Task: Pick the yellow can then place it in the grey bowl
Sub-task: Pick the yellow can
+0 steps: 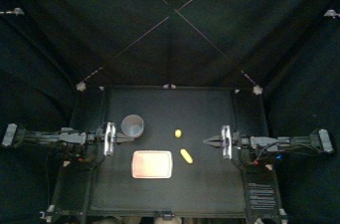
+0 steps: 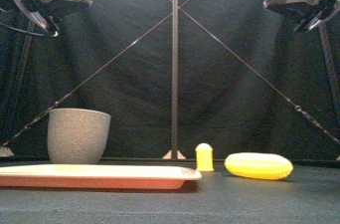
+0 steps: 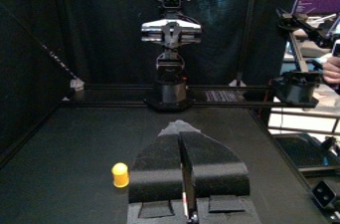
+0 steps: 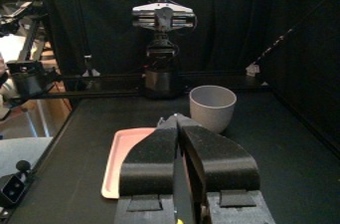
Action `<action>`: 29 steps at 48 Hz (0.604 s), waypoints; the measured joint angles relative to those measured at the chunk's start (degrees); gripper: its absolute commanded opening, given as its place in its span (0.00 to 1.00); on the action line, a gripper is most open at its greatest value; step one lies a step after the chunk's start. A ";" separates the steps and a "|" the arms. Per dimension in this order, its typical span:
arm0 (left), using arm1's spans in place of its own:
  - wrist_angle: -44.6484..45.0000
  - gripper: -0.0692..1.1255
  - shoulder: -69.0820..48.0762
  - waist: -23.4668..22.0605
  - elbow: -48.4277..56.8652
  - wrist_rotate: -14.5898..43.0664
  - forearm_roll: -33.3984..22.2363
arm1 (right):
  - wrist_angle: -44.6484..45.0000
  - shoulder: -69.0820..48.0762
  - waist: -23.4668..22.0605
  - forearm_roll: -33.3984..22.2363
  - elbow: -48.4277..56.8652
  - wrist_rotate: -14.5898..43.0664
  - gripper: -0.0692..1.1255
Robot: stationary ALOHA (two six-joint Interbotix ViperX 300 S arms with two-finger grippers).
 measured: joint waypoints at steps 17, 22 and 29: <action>1.23 0.04 0.79 0.62 2.72 -0.18 -2.72 | -0.62 15.47 -10.02 0.44 -0.53 0.62 0.10; 1.23 0.04 0.79 0.79 2.90 -0.26 -2.81 | -0.97 22.24 -12.48 1.49 -2.02 1.32 0.21; 1.49 0.04 0.79 0.79 2.81 -0.18 -3.43 | -1.76 30.23 -14.50 2.37 -4.22 1.23 0.54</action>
